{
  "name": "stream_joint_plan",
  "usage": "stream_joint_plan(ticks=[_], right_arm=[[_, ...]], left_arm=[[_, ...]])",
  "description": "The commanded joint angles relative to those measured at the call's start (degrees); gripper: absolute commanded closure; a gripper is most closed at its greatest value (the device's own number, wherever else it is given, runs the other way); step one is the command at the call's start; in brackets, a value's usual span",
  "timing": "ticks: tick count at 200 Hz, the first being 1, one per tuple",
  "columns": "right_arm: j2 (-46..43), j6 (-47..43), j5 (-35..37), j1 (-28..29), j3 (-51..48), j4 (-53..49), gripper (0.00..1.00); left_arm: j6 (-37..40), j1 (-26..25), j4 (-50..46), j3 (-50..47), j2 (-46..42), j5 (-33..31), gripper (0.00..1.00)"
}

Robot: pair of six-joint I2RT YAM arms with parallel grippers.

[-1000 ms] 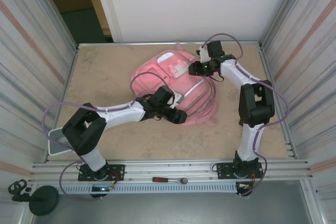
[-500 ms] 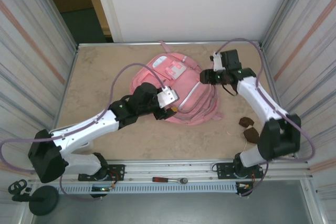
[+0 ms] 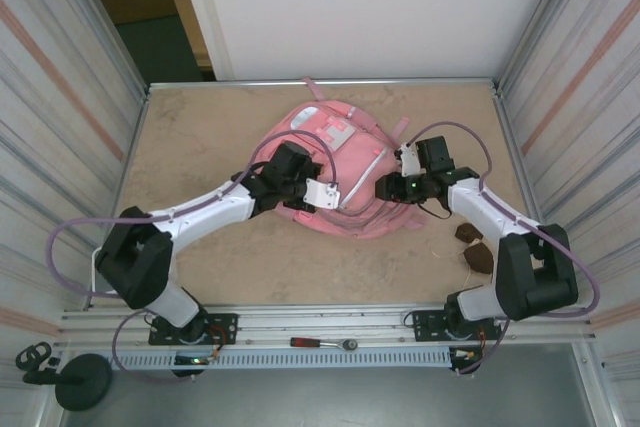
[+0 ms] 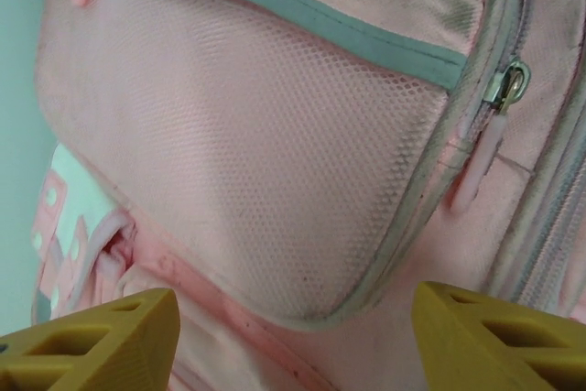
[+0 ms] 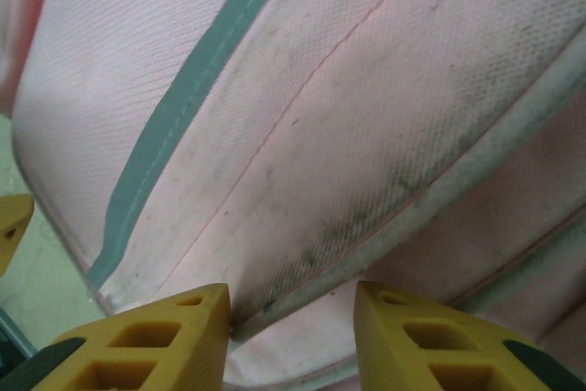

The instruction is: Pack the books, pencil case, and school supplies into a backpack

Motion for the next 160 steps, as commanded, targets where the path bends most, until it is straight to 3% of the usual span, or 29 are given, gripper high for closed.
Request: stream_joint_plan(ticks=[1,40,65,103,160], right_arm=[[2.9,0.2,-1.0,-1.8,2.1,1.8,0.65],[9.2,-2.3,-1.5,-4.1,8.4,0.5,0.72],[14.2,-3.9,-0.6,-4.5,14.1,-2.1,0.73],[19.2,-4.7,0.1,-4.6,22.0,-4.9,0.74],[14.8,-5.6,3.8,-4.8,23.7,-8.5,0.67]], left_arm=[[6.3,0.0,-2.5,2.7,2.8,-0.1,0.35],[9.1,-0.7,-2.2,4.9,6.5,-0.6,0.42],[9.4,-1.2,-1.0,5.9,9.2,-1.9,0.56],[5.3,-1.7,-1.1,7.0,11.2,1.6,0.68],[-2.8,-2.6,-3.8,11.3,13.4,4.1,0.86]])
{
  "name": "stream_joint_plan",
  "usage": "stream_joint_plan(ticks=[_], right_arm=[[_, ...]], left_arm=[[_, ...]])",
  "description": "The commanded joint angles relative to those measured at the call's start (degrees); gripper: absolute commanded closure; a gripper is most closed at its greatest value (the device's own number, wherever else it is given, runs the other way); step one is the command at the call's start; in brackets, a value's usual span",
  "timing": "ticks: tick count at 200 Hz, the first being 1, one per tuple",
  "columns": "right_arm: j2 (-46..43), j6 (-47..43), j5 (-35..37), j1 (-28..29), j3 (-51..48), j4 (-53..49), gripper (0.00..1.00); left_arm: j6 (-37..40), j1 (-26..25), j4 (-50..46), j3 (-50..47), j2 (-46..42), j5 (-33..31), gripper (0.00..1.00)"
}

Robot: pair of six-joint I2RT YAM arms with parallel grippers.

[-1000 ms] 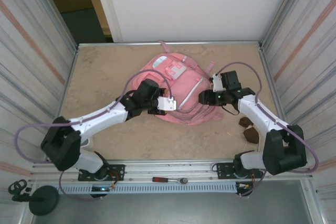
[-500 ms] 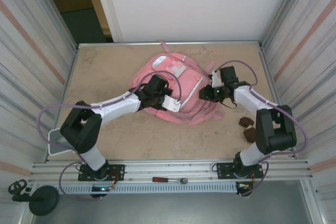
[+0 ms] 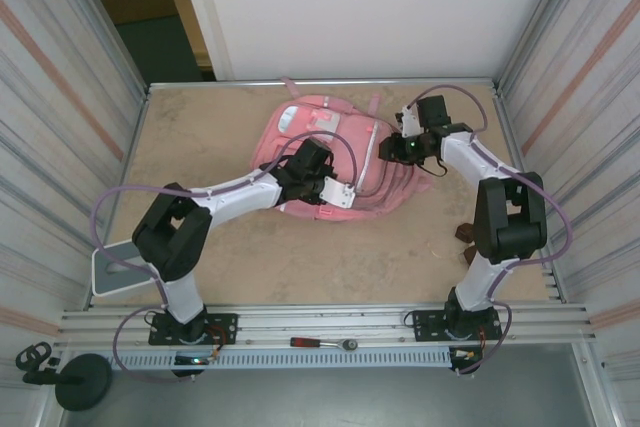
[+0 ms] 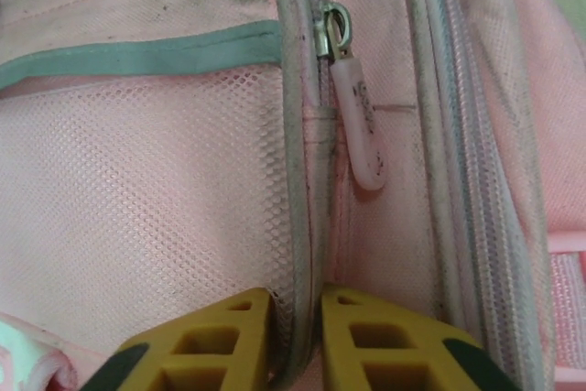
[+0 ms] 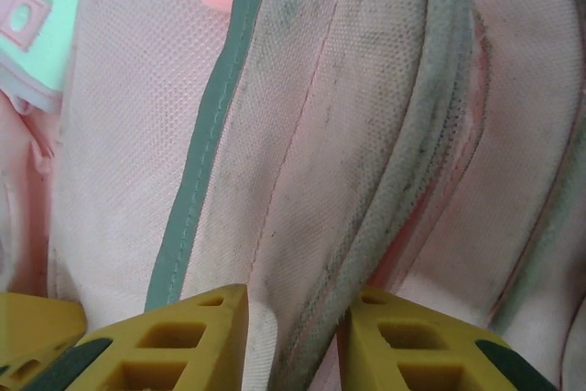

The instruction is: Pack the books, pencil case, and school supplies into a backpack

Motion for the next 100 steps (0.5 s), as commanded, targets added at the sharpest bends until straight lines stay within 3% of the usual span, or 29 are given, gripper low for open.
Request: stream_joint_plan(ticks=[1,29,51,100], right_arm=[[-4.5,-1.9,3.2,-0.1,-0.2,-2.6,0.67],[-14.1,-1.3,6.7,0.3,-7.1,-0.9,0.58],[-23.2,-0.2,8.5,2.1,-15.8,4.6,0.53],[-38.6,0.9,21.3,15.4,-34.8,23.0,0.48]], left_arm=[[-6.2,-1.0,-4.3,2.5,0.6,4.7,0.87],[-14.8,-0.5,-5.6,4.0,-1.5,8.5,1.00],[-22.7,1.0,-5.4,3.5,-4.1,14.8,1.00],[-32.7,3.7,-1.2,1.5,-7.1,24.2,1.00]])
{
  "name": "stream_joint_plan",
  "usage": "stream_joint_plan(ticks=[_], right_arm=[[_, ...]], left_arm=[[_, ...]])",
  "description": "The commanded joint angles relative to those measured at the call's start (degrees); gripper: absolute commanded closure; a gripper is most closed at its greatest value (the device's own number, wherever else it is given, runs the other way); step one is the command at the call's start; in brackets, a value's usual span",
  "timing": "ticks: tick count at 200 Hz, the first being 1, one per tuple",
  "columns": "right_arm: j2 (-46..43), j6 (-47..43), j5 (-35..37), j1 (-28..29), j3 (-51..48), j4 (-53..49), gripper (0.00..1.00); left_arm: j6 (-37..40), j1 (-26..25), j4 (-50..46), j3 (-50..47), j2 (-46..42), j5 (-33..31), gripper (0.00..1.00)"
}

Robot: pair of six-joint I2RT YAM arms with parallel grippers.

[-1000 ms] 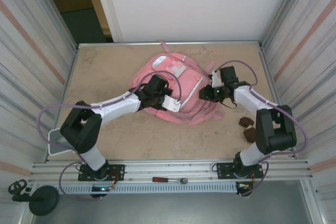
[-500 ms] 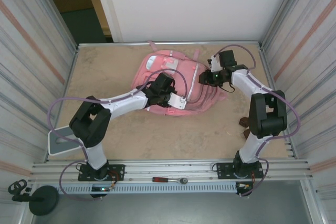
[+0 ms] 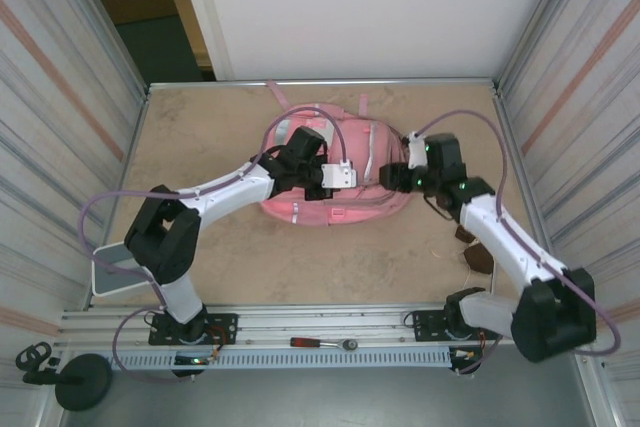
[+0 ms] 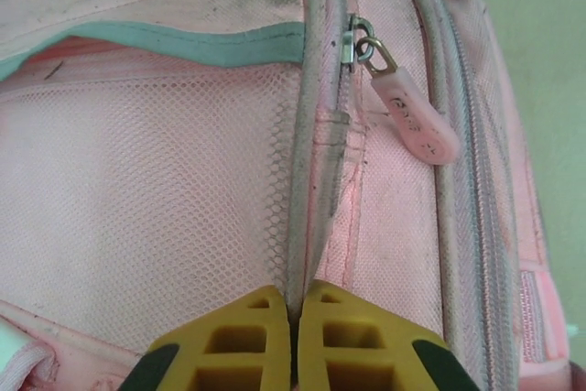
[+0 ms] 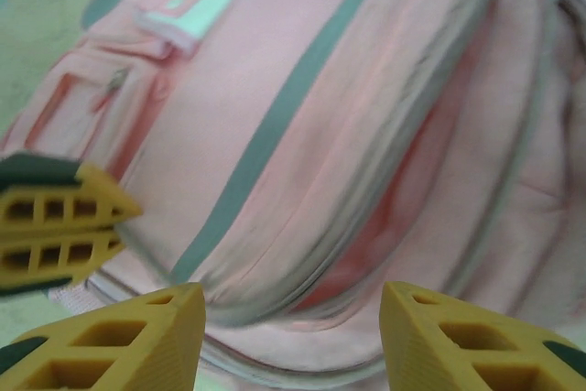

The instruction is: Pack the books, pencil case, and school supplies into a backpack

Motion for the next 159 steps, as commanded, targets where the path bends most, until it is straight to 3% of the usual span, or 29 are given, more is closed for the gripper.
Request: stream_joint_plan(ticks=[1,44,99,122,159], right_arm=[[-3.9,1.3,8.6,5.6,-7.6,11.6,0.47],[-4.9,2.9,14.3,14.0,-12.9,21.7,0.49],[-4.5,16.0,26.2,20.0,-17.3,24.5,0.52],[-4.6,16.8,30.9,23.5,-18.6,25.9,0.52],[-1.8,16.5,31.7,24.6,-18.5,27.7,0.56]], left_arm=[[-9.1,0.8,1.4,-0.6,-3.9,9.2,1.00],[-10.2,1.7,2.2,-1.0,-4.2,10.7,1.00],[-11.0,1.7,2.9,-1.3,-3.8,10.6,1.00],[-11.0,1.7,2.9,-1.4,-3.8,10.4,1.00],[-11.0,1.6,3.0,-1.3,-3.3,10.1,1.00]])
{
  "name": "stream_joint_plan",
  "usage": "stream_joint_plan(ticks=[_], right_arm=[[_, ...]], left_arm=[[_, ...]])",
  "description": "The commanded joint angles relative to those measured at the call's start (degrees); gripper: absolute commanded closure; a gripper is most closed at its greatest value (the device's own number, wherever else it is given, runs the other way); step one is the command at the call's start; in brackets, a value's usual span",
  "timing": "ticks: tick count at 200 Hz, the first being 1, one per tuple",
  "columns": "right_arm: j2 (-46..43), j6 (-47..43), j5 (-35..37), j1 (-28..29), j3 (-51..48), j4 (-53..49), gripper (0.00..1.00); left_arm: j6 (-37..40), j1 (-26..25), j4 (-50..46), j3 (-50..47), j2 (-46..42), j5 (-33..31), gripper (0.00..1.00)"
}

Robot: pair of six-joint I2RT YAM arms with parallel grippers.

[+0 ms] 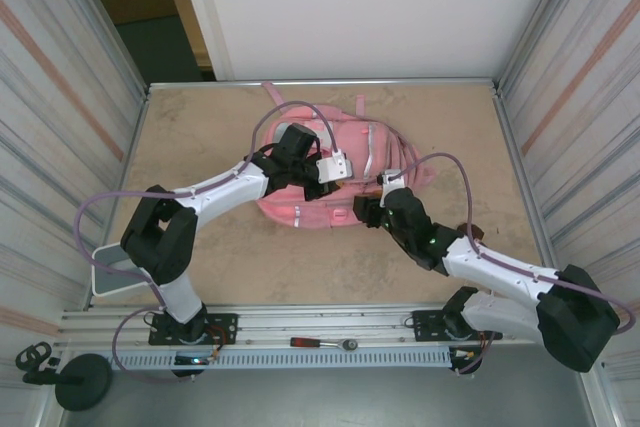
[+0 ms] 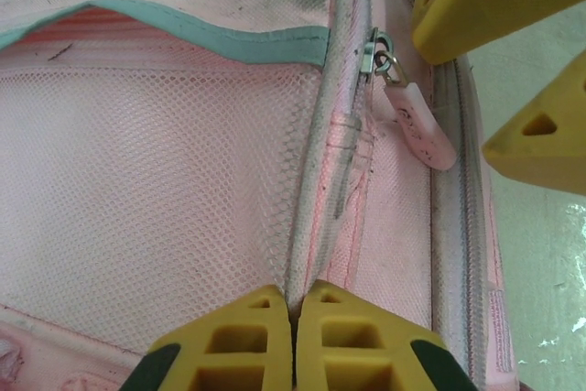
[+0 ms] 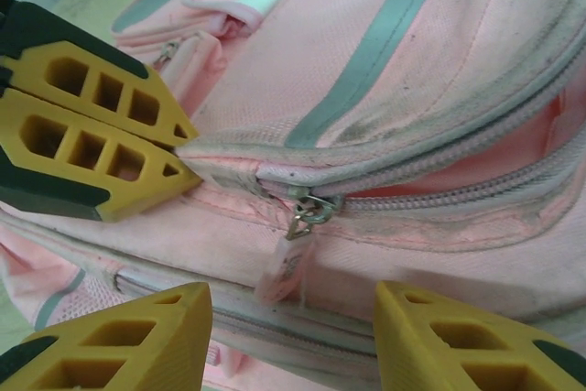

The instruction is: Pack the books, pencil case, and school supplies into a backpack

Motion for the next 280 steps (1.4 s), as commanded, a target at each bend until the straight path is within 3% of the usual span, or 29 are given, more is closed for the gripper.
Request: stream_joint_plan(ticks=[1,25,72,132,210,257,280], right_arm=[[1.7,2.2,3.5,0.7,-0.5,2.0,0.57],[3.5,1.9,3.9,0.9,-0.5,3.2,0.65],[8.1,0.3,3.7,1.1,1.1,5.5,0.71],[4.5,-4.5,6.0,-0.1,-0.2,0.1,1.00],[-3.6,-10.2,-13.8,-16.7,-1.3,-10.1,1.00],[-2.1,-11.1,-23.2,-17.5,0.8,-10.5,1.00],[-2.4,-10.7,-25.8,-17.1,1.8,-10.5,1.00]], left_arm=[[-2.5,-0.2,1.1,0.1,-2.9,3.9,1.00],[-2.5,-0.2,1.0,0.1,-3.0,3.8,1.00],[-2.4,-0.3,0.7,0.1,-3.1,3.0,1.00],[1.6,0.5,1.1,-3.1,-4.4,2.0,1.00],[6.0,4.9,5.5,-10.6,-7.6,1.0,1.00],[6.0,4.3,4.4,-10.1,-8.1,1.9,1.00],[6.4,1.6,3.6,-9.7,-9.9,0.1,0.73]])
